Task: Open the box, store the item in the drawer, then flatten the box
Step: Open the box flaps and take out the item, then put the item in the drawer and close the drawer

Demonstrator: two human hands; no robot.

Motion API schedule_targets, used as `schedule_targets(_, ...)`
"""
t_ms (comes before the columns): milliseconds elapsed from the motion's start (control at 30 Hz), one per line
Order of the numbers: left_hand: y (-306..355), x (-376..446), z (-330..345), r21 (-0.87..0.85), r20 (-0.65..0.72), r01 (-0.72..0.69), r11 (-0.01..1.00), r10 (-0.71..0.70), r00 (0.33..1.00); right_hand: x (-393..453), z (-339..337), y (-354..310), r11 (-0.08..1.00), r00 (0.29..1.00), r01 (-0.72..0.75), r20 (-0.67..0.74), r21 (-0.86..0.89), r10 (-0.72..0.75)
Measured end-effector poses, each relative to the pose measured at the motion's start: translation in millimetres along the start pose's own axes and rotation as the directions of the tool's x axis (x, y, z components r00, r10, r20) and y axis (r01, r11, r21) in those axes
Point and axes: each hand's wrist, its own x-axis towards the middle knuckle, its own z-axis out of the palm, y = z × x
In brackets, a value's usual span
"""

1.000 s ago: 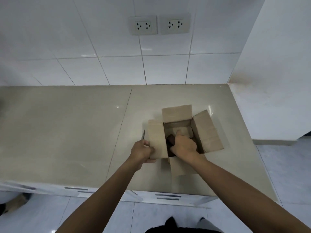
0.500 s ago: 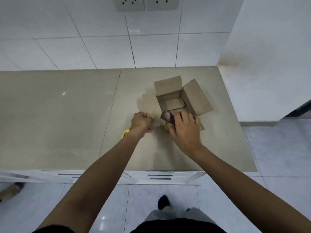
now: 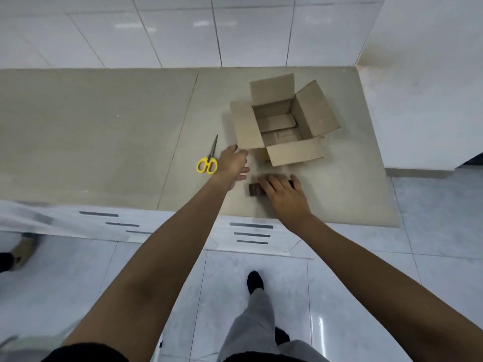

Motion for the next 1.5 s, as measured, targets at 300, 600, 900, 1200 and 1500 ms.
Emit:
schedule_targets(300, -134.1, -85.0, -31.6, -0.6, 0.391, 0.304, 0.74, -0.06, 0.918, -2.2, 10.9, -2.1, 0.979, 0.995, -0.073, 0.078, 0.191, 0.059)
schedule_targets(600, -240.2, -29.8, 17.5, -0.813, 0.431, 0.544, 0.21, -0.412, 0.803, -0.1, 25.1, 2.5, 0.977, 0.999, -0.039, -0.013, 0.209, 0.042)
schedule_targets(900, -256.7, 22.8, 24.4, -0.841, 0.479, 0.53, 0.106, -0.307, 0.822, 1.1, 31.6, 3.9, 0.975, 0.998, -0.041, -0.032, 0.219, 0.049)
schedule_targets(1200, -277.4, 20.5, 30.4, -0.846, 0.472, 0.519, 0.122, -0.283, 0.835, 0.4, 34.6, 5.0, 0.974, 0.998, -0.031, -0.047, 0.224, 0.043)
schedule_targets(1500, -313.0, -12.9, 14.3, -0.812, 0.503, 0.552, 0.189, -0.252, 0.827, -0.3, 40.1, 5.2, 0.973, 0.995, -0.014, -0.097, 0.232, 0.038)
